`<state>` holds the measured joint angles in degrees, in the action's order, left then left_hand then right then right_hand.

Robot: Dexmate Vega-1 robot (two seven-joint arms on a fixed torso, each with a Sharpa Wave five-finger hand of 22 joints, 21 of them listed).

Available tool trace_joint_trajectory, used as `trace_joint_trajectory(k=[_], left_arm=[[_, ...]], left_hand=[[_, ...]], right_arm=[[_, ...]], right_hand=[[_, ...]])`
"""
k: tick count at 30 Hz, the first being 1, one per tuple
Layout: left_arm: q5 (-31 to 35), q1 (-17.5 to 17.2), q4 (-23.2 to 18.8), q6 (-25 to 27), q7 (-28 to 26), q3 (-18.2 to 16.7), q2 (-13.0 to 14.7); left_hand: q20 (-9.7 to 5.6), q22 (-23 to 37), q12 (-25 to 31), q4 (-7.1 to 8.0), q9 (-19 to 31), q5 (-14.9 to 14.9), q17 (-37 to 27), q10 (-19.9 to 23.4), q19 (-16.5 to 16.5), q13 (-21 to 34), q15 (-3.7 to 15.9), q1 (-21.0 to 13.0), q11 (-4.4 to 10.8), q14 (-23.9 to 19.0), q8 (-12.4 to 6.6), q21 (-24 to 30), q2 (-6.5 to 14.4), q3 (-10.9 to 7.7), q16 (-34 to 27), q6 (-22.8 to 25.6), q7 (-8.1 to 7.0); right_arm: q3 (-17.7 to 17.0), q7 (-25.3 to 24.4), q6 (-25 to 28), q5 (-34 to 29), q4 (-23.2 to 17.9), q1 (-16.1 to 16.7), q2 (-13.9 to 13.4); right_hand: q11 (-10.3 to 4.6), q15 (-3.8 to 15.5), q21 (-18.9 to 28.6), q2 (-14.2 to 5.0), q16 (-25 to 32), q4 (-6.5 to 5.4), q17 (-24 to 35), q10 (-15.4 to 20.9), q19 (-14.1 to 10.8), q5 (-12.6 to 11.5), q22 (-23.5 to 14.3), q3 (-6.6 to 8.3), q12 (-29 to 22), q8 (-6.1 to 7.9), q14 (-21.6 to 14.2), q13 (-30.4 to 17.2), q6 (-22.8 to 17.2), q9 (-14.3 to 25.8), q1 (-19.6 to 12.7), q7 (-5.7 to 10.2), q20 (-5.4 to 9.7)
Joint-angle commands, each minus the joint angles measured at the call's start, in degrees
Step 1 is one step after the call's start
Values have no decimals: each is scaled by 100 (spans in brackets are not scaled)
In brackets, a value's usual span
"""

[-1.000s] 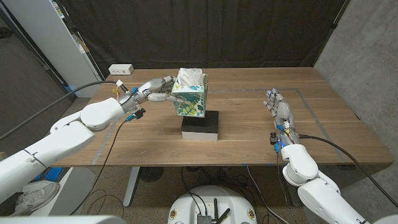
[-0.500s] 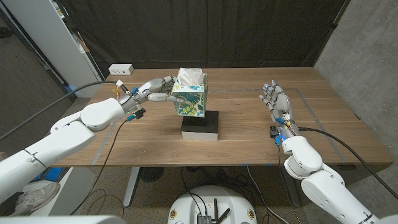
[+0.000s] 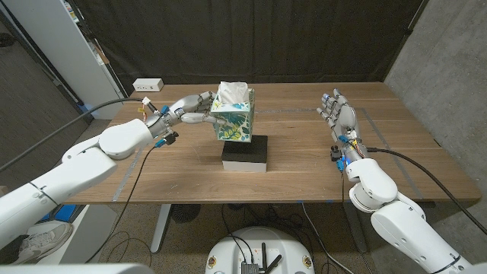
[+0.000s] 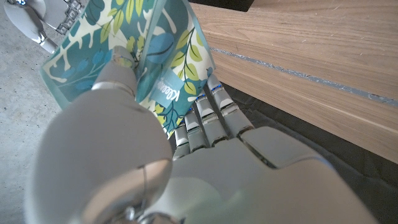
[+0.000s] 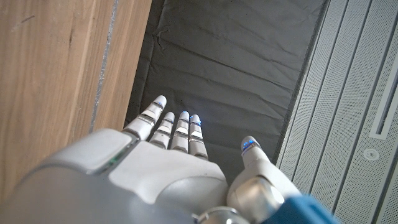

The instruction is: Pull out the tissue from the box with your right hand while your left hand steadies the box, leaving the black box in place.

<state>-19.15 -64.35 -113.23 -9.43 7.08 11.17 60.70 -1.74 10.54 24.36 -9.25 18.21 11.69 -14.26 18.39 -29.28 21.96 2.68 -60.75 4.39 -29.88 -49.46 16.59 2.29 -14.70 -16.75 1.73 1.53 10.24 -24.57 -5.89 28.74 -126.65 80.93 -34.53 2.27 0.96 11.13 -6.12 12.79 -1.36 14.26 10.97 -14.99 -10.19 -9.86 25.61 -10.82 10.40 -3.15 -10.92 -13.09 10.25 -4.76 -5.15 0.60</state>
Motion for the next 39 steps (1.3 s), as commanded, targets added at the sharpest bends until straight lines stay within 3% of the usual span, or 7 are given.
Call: trace_joint_trajectory(k=[1,25,39], left_arm=[[-8,105,24,30,53,75,-20],[22,391,115,53,181,244,-60],[38,441,62,114,172,302,-61]], left_hand=[[-65,26,28,3,28,53,-29,-28,-12,8,835,-9,12,-21,-29,8,66,-13,4,-40,28],[-61,27,26,5,27,56,-25,-39,-10,21,842,-1,22,-21,-57,-5,86,-12,31,-53,30],[-58,27,35,-1,26,57,-32,-20,-12,30,836,-10,0,-26,-77,-13,101,-8,37,-59,37]], right_arm=[[-62,-207,274,-23,-272,-98,3],[-336,-228,821,558,-567,-425,-114],[-542,-327,957,566,-913,-337,-218]], right_hand=[[59,-31,44,-363,32,-17,14,42,-11,-18,-15,-6,-28,45,-16,-15,-46,11,-44,-44,-26],[74,-48,40,-376,43,-6,13,62,-23,-18,-13,39,-38,51,-31,-12,-65,8,-97,-61,-26],[90,-56,40,-379,47,-7,16,64,-31,-16,-12,55,-40,52,-30,-11,-68,8,-112,-63,-27]])
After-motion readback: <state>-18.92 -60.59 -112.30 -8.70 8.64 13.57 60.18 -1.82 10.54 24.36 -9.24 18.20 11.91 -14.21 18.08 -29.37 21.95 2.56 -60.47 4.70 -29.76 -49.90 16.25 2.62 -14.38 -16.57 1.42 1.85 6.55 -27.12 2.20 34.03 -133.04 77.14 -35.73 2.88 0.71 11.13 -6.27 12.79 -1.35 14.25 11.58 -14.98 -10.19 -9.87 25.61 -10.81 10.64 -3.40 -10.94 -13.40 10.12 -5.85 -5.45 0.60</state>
